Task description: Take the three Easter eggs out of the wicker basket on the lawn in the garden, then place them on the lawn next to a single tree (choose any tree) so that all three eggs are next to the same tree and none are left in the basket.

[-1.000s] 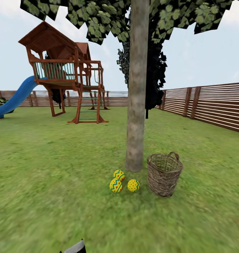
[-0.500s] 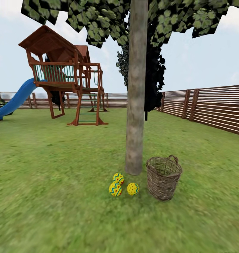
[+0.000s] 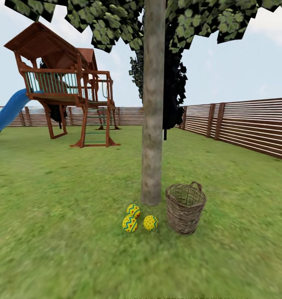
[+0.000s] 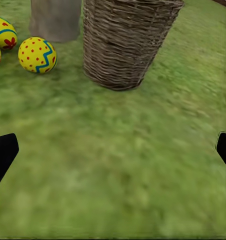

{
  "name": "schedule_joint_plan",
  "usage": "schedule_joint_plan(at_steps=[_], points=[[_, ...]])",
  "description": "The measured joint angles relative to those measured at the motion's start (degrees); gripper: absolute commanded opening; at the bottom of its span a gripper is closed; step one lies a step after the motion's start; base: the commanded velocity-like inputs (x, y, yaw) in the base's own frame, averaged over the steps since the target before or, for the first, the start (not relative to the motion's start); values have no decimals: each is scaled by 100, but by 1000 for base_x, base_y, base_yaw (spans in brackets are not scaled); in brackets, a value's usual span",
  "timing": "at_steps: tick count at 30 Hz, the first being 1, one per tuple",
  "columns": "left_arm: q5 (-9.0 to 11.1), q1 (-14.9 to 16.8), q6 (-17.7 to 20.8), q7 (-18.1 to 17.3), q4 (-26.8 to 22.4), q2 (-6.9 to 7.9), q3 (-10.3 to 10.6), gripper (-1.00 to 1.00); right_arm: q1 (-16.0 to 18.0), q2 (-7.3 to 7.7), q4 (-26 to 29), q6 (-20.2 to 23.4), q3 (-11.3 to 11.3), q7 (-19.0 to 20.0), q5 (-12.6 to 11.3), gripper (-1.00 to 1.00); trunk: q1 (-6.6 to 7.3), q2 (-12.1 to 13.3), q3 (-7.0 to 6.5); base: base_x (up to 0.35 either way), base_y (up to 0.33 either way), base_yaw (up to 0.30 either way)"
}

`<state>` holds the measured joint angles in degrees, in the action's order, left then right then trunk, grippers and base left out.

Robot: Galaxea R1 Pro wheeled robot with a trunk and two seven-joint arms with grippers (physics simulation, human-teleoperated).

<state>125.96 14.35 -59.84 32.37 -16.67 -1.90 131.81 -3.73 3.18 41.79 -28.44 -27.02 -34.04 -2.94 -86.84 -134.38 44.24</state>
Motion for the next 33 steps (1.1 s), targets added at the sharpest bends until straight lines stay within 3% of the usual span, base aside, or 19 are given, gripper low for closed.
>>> schedule_joint_plan(at_steps=[15, 18, 20, 22, 23, 27, 31, 33], points=[[6, -13, 0, 8, 0, 120, -12, 100, 19, -18, -205, -7, 2, 10, -6, 100, 0, 0, 133, 0, 0, -70], [-15, -194, 0, 14, 38, 142, -5, 100, 24, -18, -231, 9, 2, 12, -2, 100, 0, 0, 160, 0, 0, -62], [-174, -371, 0, 4, 114, 130, 6, 100, 43, -18, -312, 13, 3, 16, -1, 100, 0, 0, 178, 0, 0, -62], [-458, -498, 0, 5, 159, 123, 10, 100, 96, -20, -413, 11, 5, 19, -2, 100, 0, 0, 196, 0, 0, -62], [-719, -590, 0, 18, 184, 145, 0, 100, 152, -40, -548, 0, 6, 21, -5, 100, 0, 0, 205, 0, 0, -62], [-970, -680, 3, 37, 219, 287, -34, 100, 210, -135, -714, -18, 7, 24, 0, 100, 0, 0, 241, 0, 0, -62], [-909, -693, 3, 11, 225, 393, -67, 100, 219, -153, -741, -22, 8, 25, 0, 100, 0, 0, 276, 0, 0, -62], [-640, -696, 42, -12, 234, 431, -119, 100, 221, -160, -753, -25, 8, 25, -1, 100, 0, 0, 294, 0, 0, -62]])
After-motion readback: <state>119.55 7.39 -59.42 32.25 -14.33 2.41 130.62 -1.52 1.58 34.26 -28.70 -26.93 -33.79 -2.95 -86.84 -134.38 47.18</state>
